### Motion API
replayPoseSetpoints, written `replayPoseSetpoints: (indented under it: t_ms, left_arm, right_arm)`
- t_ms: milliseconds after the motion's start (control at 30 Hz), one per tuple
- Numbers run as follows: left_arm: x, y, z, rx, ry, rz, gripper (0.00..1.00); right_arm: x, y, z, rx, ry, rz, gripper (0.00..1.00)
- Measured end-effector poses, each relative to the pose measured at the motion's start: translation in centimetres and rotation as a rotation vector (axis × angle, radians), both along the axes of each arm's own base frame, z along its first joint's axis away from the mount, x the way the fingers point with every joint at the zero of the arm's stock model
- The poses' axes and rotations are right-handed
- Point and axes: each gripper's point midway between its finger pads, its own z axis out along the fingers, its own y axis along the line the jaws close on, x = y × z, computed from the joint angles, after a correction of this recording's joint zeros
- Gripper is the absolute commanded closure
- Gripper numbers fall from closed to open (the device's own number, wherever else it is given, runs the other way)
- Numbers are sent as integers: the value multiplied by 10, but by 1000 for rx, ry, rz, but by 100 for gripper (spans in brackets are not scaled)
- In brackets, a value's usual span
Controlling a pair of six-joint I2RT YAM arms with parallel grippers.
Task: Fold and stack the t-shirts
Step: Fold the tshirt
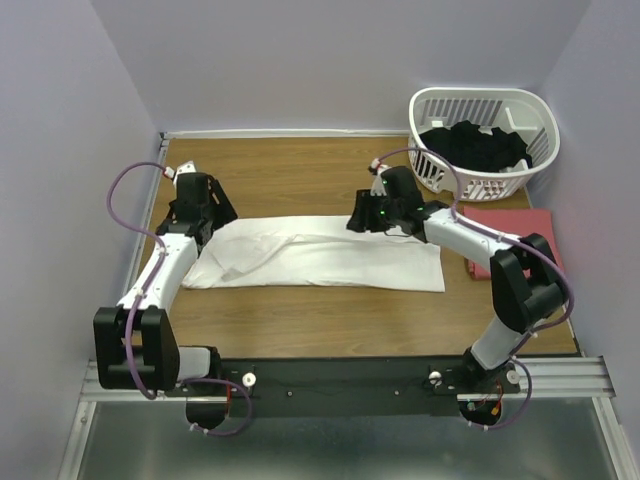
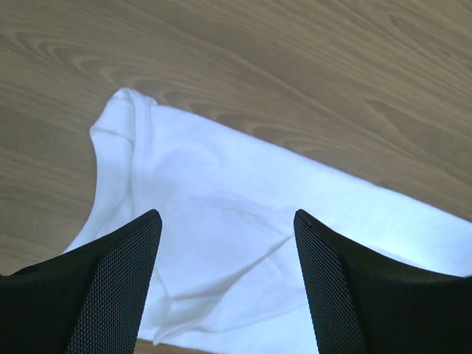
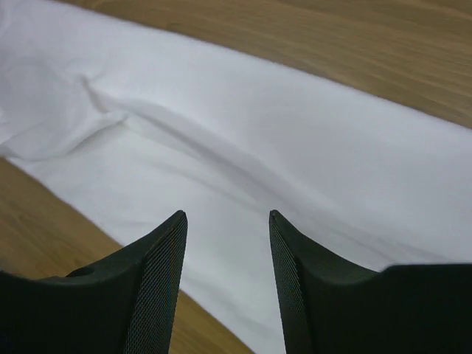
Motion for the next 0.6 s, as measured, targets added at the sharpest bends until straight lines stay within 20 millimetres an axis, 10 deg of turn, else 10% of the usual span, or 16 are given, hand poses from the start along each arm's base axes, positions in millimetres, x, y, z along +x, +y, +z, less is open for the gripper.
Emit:
replayPoseSetpoints:
  t_ms: [267, 600]
  left_arm:
    - [-38, 8, -29, 89, 60, 21, 19]
    - [-38, -13, -40, 131, 38, -80, 19]
  right_arm:
    - [-35, 133, 19, 40, -95, 317, 43]
    - [-4, 192, -15, 69, -83, 443, 41]
